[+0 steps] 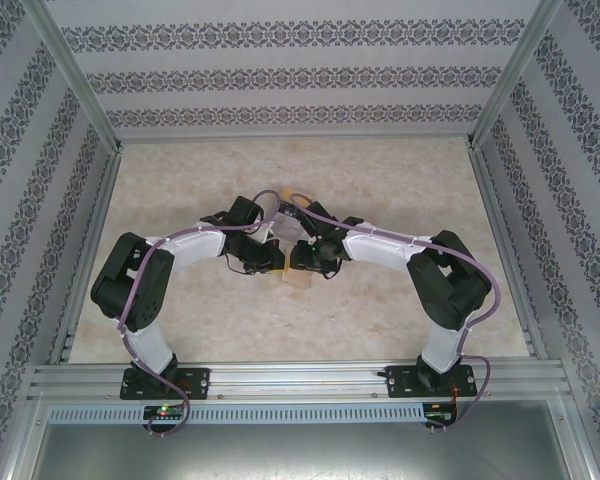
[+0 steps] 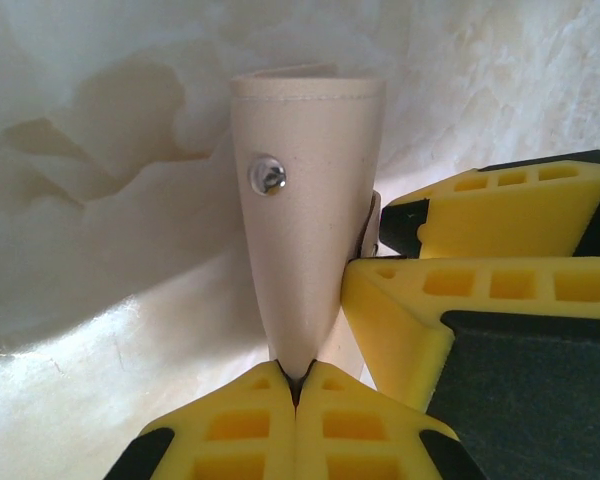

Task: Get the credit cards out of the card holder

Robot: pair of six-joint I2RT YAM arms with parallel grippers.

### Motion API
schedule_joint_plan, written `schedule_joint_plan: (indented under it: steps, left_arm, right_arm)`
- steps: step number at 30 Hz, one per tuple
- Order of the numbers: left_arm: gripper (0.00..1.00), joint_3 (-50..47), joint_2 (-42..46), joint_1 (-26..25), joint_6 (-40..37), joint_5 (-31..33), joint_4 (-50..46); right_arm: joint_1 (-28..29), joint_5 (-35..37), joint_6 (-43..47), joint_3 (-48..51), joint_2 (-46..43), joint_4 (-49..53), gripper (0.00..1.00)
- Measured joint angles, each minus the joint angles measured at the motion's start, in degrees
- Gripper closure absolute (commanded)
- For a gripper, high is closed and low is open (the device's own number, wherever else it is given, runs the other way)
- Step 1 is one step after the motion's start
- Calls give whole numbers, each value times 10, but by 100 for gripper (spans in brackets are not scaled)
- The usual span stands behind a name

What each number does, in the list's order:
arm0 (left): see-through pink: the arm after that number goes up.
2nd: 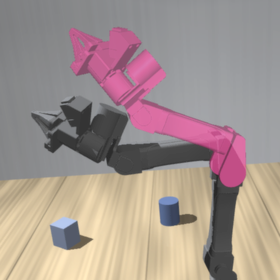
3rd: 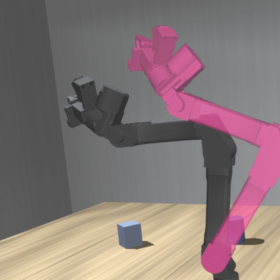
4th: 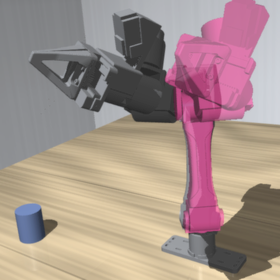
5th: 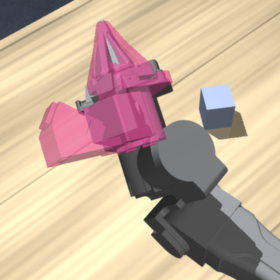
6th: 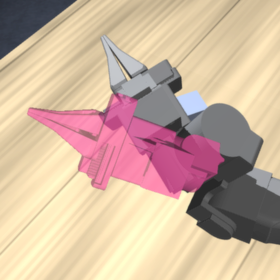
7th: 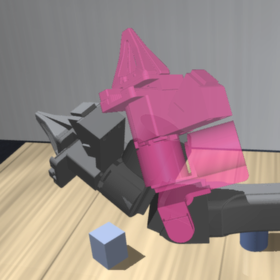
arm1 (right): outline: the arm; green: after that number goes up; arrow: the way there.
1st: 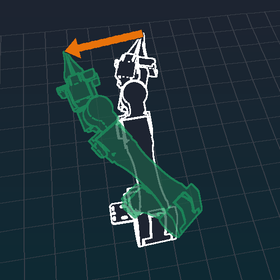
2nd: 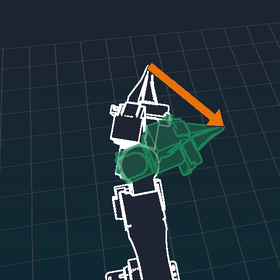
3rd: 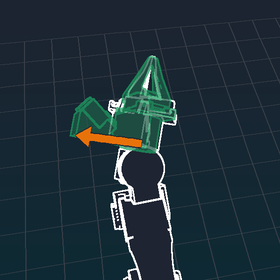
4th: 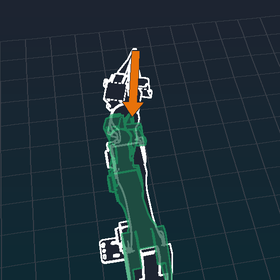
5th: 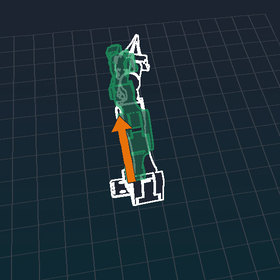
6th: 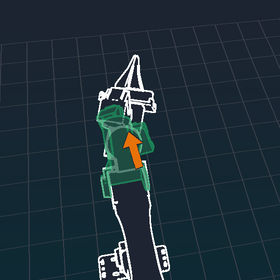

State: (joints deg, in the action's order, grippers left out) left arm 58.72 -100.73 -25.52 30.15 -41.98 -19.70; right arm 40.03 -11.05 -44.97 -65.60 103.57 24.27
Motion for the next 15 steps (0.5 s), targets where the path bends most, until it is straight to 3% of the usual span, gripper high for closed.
schedule_joint_plan:
  steps: [7, 15]
  left_arm:
    - [100, -8, 4, -1, 1, 14, 9]
    - [100, -34, 21, -4, 6, 58, 15]
  right_arm:
    - [9, 37, 4, -16, 1, 34, 78]
    - [14, 94, 4, -22, 1, 85, 88]
